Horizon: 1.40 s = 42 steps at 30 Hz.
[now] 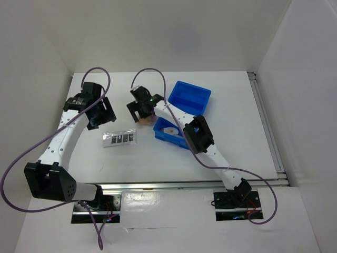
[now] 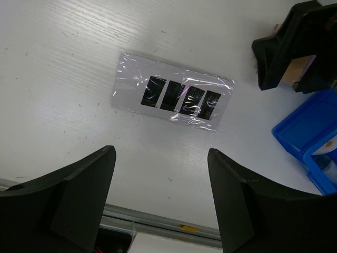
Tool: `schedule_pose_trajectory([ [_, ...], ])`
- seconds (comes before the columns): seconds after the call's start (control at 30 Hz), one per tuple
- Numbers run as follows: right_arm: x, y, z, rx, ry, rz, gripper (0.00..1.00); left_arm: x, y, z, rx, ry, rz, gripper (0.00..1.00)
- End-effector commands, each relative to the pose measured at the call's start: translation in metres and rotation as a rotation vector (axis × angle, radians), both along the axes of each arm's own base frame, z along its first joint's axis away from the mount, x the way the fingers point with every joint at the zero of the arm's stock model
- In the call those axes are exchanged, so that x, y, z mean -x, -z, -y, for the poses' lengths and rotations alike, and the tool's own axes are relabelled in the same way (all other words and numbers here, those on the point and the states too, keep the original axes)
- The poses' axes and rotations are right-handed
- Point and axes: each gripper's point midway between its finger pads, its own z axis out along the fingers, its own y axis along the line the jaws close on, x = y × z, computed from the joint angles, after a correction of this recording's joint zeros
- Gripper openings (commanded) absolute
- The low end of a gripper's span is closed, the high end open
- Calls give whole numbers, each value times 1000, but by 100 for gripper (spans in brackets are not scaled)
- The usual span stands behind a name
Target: Organize the makeup
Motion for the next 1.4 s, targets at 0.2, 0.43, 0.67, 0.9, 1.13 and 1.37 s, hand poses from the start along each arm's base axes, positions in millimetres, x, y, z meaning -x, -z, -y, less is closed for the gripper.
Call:
schedule_pose_trajectory([
  [0.2, 11, -19, -35, 37, -75, 141, 100, 1, -10, -5, -16, 2, 47, 84],
  [0.43, -5, -55, -28, 78, 2, 285, 100, -1, -11, -4, -15, 2, 56, 84],
  [0.67, -8, -66, -19, 123, 44, 344, 100, 0, -14, -4, -15, 2, 65, 84],
  [0.9, 14, -57, -19, 104, 35, 246, 100, 4, -10, -5, -15, 2, 58, 84],
  [1.13, 39, -52, -17, 113, 54, 196, 100, 4, -13, -3, -7, 7, 66, 84],
  [1.37, 40, -47, -9, 185, 112, 220, 100, 7, -12, -3, -7, 7, 66, 84],
])
